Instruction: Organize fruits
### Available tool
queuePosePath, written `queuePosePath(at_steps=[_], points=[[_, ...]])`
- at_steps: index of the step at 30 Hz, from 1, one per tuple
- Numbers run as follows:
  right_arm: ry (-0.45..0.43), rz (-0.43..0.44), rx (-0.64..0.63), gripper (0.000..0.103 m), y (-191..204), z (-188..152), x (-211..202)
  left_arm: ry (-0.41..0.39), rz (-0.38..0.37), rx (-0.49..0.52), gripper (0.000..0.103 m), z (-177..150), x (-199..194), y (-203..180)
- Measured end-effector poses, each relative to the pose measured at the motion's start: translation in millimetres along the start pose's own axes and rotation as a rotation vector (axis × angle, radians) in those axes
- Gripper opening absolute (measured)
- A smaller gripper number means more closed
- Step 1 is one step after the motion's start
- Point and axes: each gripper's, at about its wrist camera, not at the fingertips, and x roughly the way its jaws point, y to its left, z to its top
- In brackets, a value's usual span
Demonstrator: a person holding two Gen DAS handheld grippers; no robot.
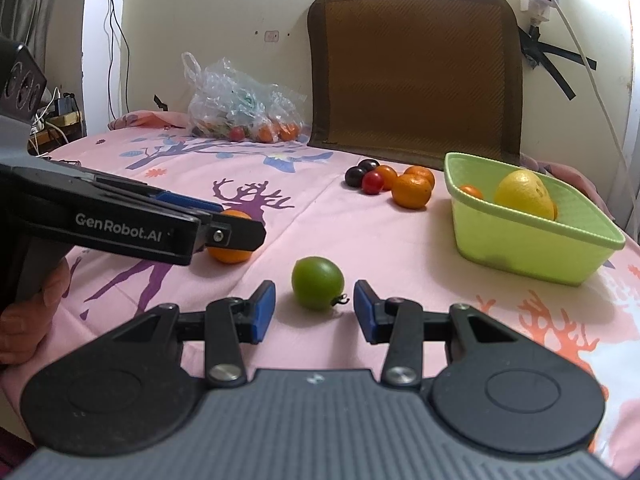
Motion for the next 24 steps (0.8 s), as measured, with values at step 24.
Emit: queuePosePath(at_steps=[24], points=[[0.002, -0.002, 0.004, 0.046, 0.1, -1.7, 1.3, -0.009, -0.004, -0.003, 0.053, -0.3, -3.0, 1.3]])
